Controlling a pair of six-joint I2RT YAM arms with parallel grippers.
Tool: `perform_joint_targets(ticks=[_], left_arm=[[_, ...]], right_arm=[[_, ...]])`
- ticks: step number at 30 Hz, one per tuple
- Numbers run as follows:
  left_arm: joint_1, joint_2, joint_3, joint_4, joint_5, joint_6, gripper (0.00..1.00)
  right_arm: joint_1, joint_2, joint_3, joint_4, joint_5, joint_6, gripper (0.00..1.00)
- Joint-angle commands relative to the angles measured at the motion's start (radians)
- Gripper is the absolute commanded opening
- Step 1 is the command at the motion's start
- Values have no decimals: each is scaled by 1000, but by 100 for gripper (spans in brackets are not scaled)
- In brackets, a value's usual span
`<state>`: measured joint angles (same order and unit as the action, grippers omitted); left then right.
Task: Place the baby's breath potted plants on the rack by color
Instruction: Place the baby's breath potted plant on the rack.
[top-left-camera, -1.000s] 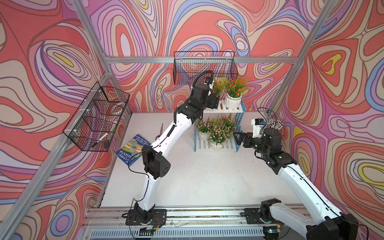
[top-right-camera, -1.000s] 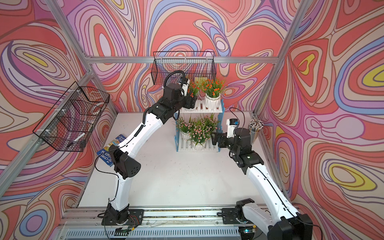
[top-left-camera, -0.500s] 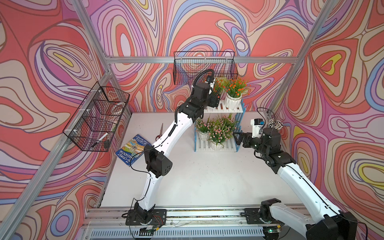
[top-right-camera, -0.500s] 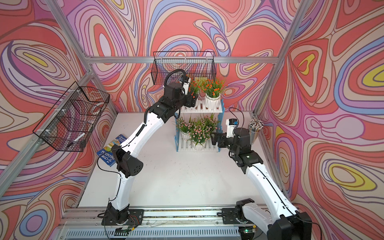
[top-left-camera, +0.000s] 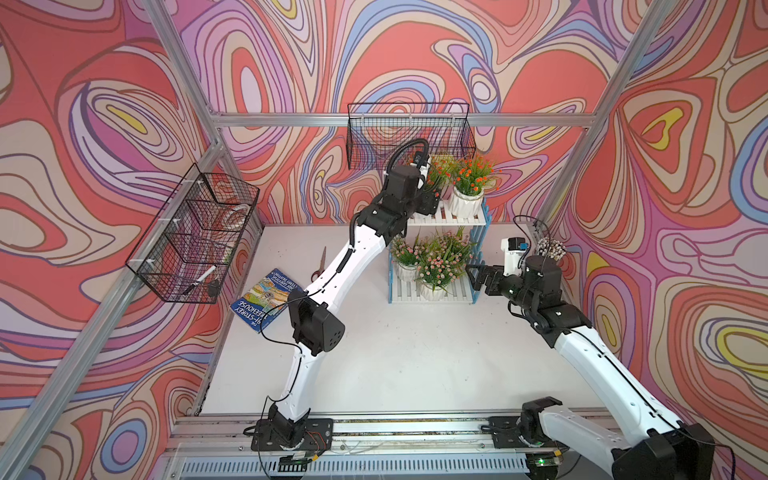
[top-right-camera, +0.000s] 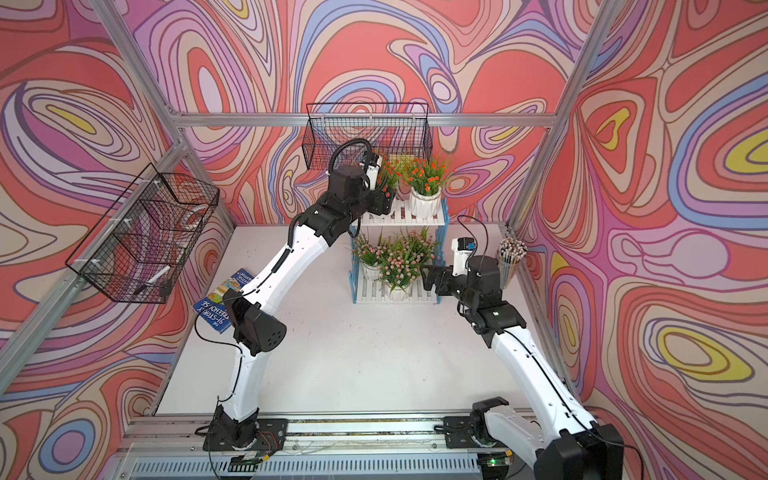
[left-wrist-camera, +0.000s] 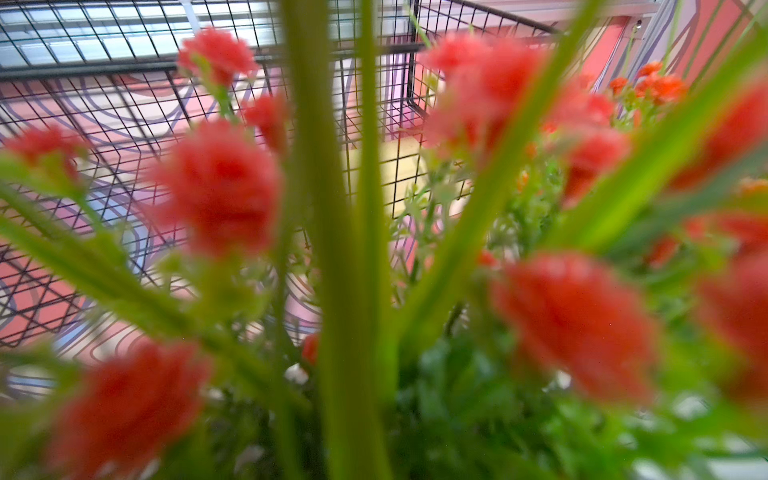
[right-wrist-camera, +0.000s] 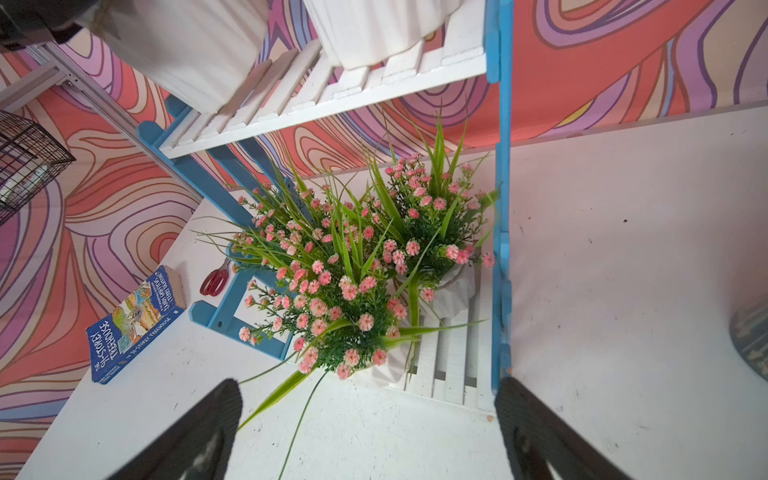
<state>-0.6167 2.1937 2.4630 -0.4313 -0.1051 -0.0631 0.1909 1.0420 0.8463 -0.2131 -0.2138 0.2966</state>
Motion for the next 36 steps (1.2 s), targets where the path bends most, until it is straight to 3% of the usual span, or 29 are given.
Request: perform_joint_targets(ticks=[1, 8, 13, 22, 36], left_arm=[[-6, 5, 47, 36, -2, 4, 85], [-5, 10, 47, 36, 5, 2, 90], [-5, 14, 47, 39, 1, 3, 100], [-5, 9, -6, 104, -4, 3, 100], [17, -104, -310, 488, 43, -27, 100]], right_arm=[[1, -3, -16, 13, -7, -7, 98], [0, -5, -22, 15, -7, -7, 98], [1, -8, -23, 17, -9, -8, 98], [-1, -13, -29, 19, -18, -11, 98], [-1, -19, -23, 23, -33, -19, 98]])
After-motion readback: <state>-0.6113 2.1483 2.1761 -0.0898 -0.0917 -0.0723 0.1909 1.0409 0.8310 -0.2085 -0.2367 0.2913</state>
